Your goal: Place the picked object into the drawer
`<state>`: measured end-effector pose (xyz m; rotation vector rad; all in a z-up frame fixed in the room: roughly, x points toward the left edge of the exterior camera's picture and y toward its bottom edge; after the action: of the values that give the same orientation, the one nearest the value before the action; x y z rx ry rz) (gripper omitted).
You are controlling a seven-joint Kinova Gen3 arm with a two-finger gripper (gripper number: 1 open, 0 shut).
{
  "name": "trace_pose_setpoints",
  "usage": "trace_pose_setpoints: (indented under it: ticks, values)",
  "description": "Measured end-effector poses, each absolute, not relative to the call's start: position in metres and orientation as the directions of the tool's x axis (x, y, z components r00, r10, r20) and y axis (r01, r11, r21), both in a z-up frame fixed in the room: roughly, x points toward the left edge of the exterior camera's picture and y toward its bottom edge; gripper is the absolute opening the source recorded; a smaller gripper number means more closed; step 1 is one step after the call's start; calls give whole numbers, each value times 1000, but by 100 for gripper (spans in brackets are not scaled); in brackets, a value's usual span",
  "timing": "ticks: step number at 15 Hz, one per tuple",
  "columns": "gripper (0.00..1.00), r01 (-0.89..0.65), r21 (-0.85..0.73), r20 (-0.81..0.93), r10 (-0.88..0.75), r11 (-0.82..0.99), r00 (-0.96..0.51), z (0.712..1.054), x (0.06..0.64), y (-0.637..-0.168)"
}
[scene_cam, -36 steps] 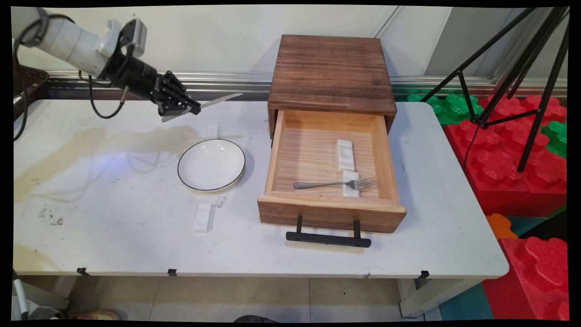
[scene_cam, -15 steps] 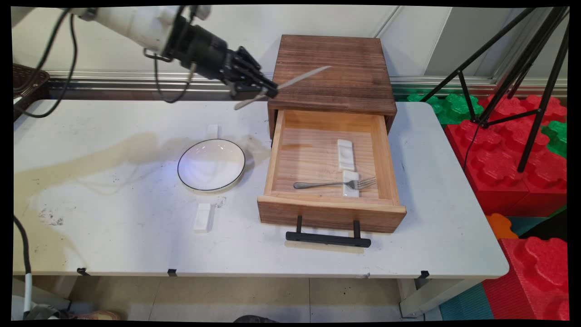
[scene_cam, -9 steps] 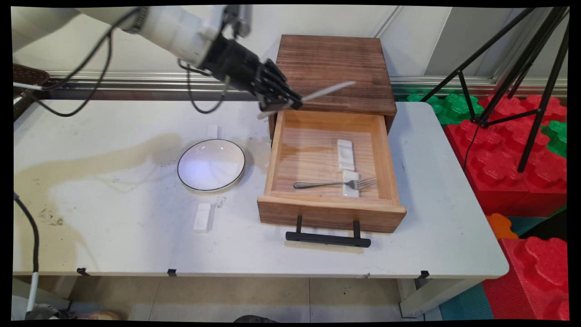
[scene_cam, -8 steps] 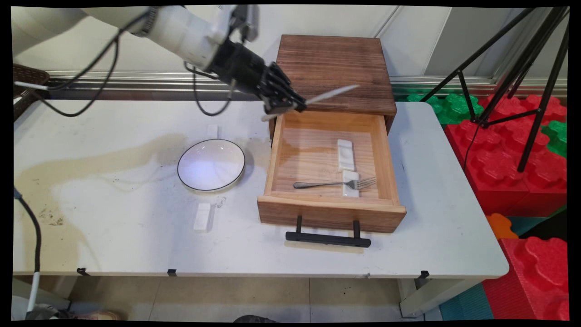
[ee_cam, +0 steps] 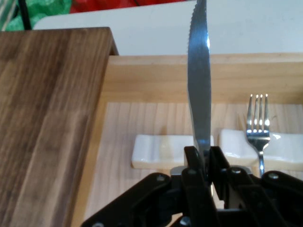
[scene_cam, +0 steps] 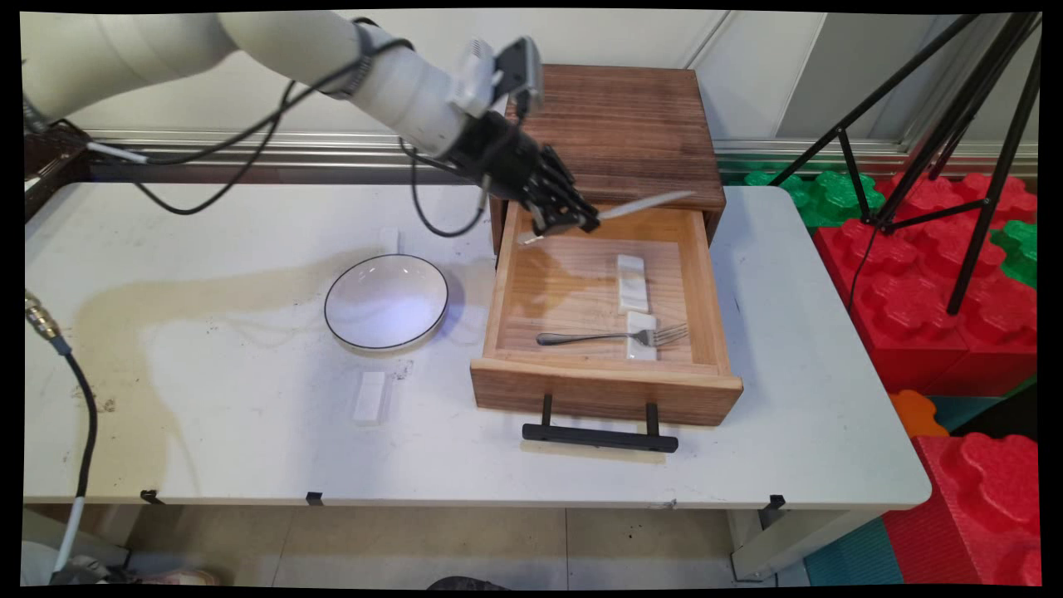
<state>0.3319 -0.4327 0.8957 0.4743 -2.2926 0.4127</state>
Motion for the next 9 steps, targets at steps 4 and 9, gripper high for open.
trace_pose_setpoints:
  ticks: [4, 9]
  values:
    - [0, -447, -143, 709, -223, 883, -669, 880, 309, -444]
    - [0, -442, -136, 685, -238, 887, -689, 858, 287, -457]
